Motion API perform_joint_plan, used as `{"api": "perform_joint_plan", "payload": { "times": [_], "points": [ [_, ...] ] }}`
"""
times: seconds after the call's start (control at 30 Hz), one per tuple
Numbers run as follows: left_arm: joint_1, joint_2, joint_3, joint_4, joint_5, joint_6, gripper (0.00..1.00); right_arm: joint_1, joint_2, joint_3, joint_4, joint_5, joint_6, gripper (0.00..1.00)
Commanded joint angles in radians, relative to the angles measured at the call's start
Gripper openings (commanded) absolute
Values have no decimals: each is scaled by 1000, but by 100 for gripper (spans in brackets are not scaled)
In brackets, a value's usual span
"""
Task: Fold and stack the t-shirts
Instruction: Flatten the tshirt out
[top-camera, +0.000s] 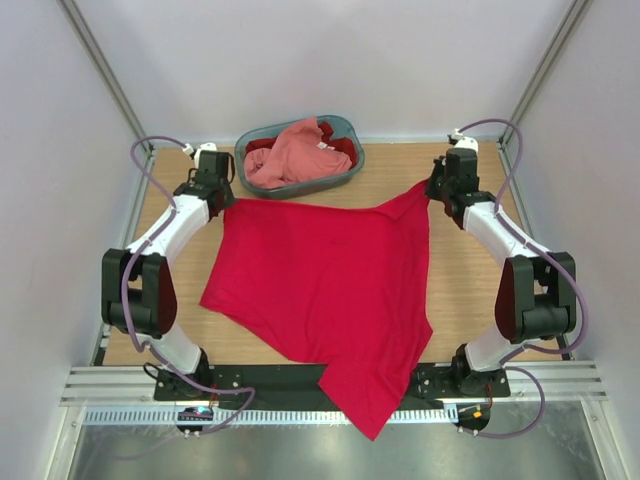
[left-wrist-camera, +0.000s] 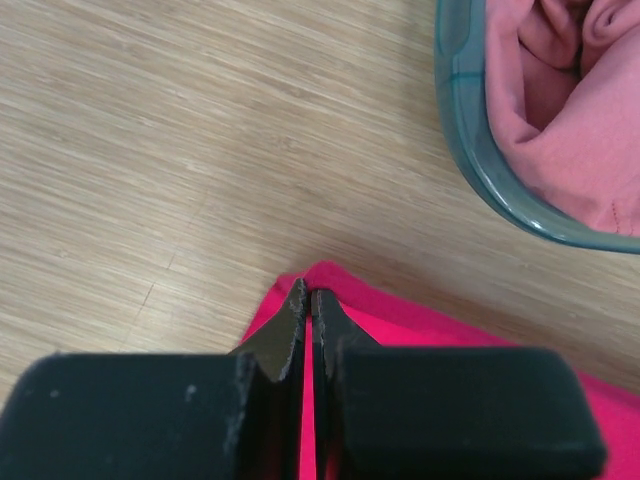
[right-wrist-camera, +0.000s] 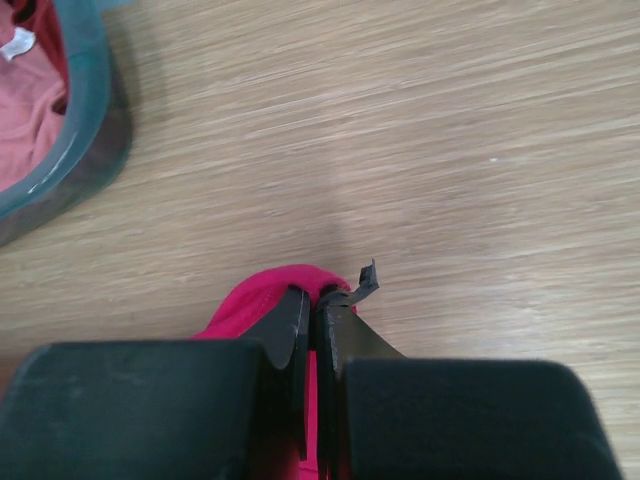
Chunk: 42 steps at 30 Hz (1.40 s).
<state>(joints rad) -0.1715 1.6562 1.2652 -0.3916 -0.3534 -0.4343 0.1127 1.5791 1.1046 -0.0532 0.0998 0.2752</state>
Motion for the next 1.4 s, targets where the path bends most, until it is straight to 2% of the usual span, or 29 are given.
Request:
{"api": "perform_joint_plan", "payload": {
  "times": [0.0, 0.2, 0.5, 0.83, 1.17, 1.2, 1.37],
  "points": [
    [7, -2, 42, -23, 13, 16, 0, -24, -7, 80, -10, 14, -17, 1],
    [9, -30, 46, -58, -36, 16, 0, -25, 4, 118, -34, -26, 27, 1],
    [15, -99, 59, -104, -13, 65, 0, -25, -57, 98, -122, -121, 102, 1],
    [15, -145, 80, -141, 11, 72, 0, -24, -70, 135, -175, -107, 105, 1],
    [17, -242, 155, -188, 42, 51, 0, -27, -100, 328, -237, -104, 108, 1],
    [17, -243, 166, -193, 44, 51, 0, -25, -97, 352, -246, -62, 110, 1],
    [17, -246, 163, -210, 74, -7, 0, -24, -77, 376, -261, -57, 134, 1]
  ]
}}
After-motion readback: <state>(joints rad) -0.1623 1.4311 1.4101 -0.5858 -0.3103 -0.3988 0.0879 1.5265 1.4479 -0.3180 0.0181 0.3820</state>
